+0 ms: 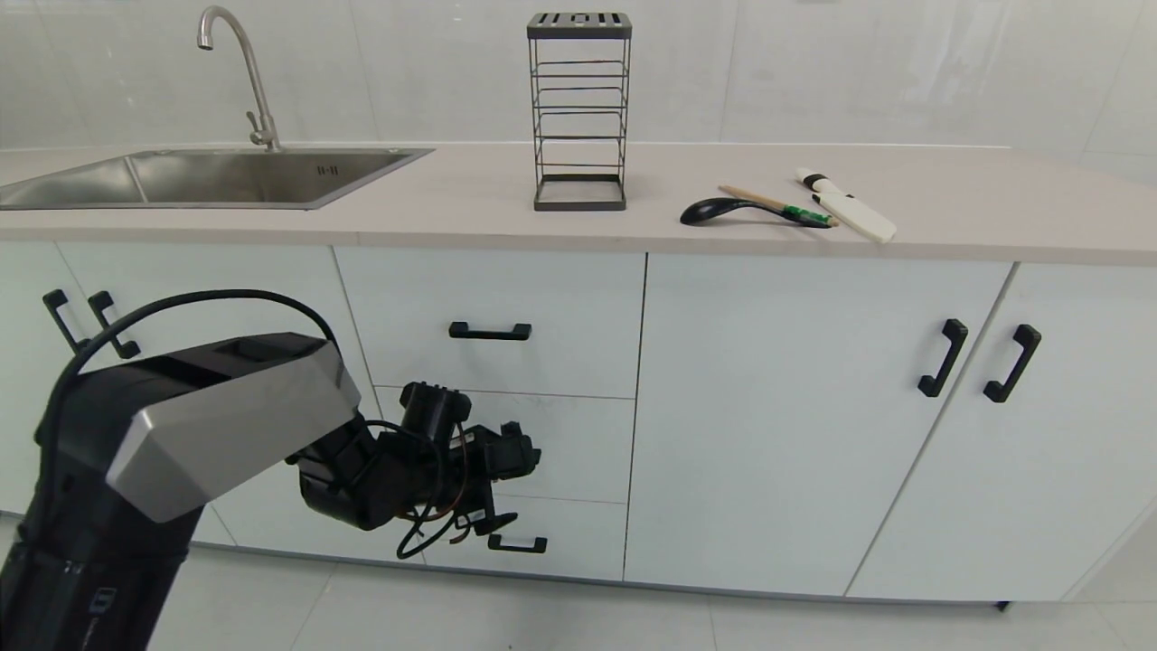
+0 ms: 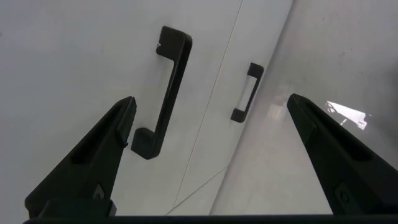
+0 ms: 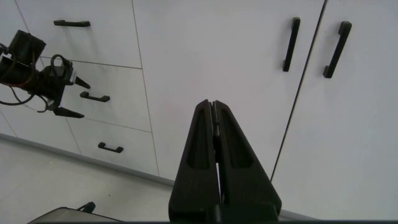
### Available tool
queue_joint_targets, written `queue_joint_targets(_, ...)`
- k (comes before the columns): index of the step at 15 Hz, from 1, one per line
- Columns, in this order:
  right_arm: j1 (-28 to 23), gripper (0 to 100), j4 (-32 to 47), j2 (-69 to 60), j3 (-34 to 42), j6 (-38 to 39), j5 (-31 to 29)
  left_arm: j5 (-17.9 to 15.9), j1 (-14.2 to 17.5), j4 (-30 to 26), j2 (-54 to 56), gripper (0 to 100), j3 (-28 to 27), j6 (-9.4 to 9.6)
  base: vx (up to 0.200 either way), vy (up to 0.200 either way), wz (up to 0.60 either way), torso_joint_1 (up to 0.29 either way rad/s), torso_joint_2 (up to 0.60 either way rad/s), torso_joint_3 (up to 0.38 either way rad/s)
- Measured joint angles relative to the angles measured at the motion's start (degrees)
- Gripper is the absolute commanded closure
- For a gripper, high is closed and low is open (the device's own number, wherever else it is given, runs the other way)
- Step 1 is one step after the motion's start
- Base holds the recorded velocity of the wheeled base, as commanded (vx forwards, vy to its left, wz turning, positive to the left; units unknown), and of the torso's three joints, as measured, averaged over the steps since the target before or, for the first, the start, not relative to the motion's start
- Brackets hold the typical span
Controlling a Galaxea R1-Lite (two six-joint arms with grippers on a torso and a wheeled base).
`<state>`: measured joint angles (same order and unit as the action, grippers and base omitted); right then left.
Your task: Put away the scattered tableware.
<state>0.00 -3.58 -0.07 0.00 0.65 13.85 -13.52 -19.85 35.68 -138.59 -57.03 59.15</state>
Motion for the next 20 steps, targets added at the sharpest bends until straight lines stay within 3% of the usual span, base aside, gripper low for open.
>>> queue_joint_targets(10, 0.0, 100, 0.0, 0.0, 0.0, 0.1, 0.0, -0.2, 1.3, -3.0, -6.6, 0, -7.2, 0.2, 0.0, 0.0, 0.0, 0.0, 0.0, 0.0)
queue_joint_targets(15, 0.0, 100, 0.0, 0.0, 0.0, 0.2, 0.0, 0.0, 0.9, -7.9, -6.2, 0, -6.8, 2.66, 0.0, 0.0, 0.0, 0.0, 0.0, 0.0)
queue_joint_targets(20, 0.0, 100, 0.0, 0.0, 0.0, 0.2, 0.0, -0.4, 0.4, -12.3, -2.6, 0, -2.3, 2.99, 0.0, 0.0, 0.0, 0.0, 0.0, 0.0)
